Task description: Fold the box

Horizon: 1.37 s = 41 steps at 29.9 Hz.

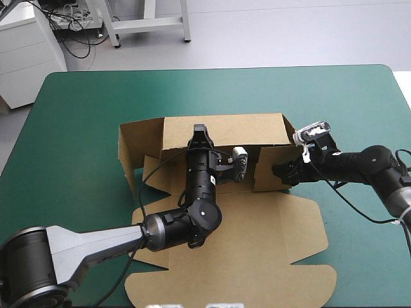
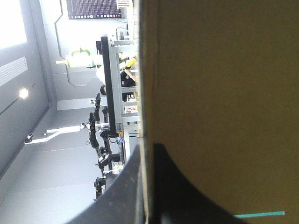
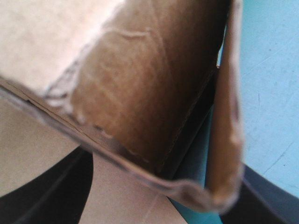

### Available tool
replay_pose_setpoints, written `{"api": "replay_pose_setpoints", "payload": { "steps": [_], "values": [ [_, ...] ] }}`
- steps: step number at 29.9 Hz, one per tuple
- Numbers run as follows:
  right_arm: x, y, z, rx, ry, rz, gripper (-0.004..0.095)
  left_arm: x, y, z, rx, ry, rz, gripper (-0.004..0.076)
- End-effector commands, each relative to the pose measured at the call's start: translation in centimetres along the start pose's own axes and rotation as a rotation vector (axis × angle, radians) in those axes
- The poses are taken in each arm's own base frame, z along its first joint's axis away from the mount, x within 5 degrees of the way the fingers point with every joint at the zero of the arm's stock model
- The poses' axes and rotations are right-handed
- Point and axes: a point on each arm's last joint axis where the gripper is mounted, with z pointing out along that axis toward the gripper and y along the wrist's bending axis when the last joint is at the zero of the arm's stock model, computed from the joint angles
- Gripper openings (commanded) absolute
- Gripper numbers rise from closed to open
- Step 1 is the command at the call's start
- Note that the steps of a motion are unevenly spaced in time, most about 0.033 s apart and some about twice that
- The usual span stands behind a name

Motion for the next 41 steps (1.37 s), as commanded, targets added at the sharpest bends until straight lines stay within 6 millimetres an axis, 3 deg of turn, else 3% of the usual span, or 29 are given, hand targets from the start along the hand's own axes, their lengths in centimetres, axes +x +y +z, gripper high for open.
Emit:
{"api": "replay_pose_setpoints", "payload": {
  "steps": [1, 9, 17, 19, 22, 27, 38, 41],
  "values": [
    [-1.4, 0.6, -1.1, 0.0, -0.096, -0.004, 0.0641, 0.3, 3.3, -0.6, -0.133, -0.005, -0.035, -0.0031],
    [-1.4, 3.1, 0.9, 0.031, -0.119, -0.066, 0.0641, 0.3, 3.2, -0.6, -0.125, -0.005, -0.038, -0.0031],
    [-1.2, 3.8, 1.9, 0.13, -0.176, -0.084, 0.0622, 0.4, 3.0, -0.6, -0.096, 0.0, -0.053, -0.0031],
    [-1.3, 3.9, 1.9, 0.139, -0.185, -0.088, 0.0567, 0.3, 2.9, -0.6, -0.084, -0.003, -0.057, -0.0031],
    [-1.3, 3.9, 1.9, 0.14, -0.185, -0.088, 0.0404, 0.2, 2.7, -0.6, -0.067, -0.015, -0.062, -0.0031],
    [-1.3, 3.9, 1.9, 0.141, -0.185, -0.1, -0.0025, 0.2, 2.7, -0.6, -0.066, -0.016, -0.062, -0.0031],
    [-1.3, 3.8, 1.9, 0.143, -0.186, -0.1, -0.0018, 0.2, 2.8, -0.6, -0.076, -0.022, -0.062, -0.003],
    [-1.4, 3.8, 1.9, 0.148, -0.189, -0.099, -0.0018, 0.0, 2.7, -0.6, -0.067, -0.035, -0.062, 0.0011]
  ]
}}
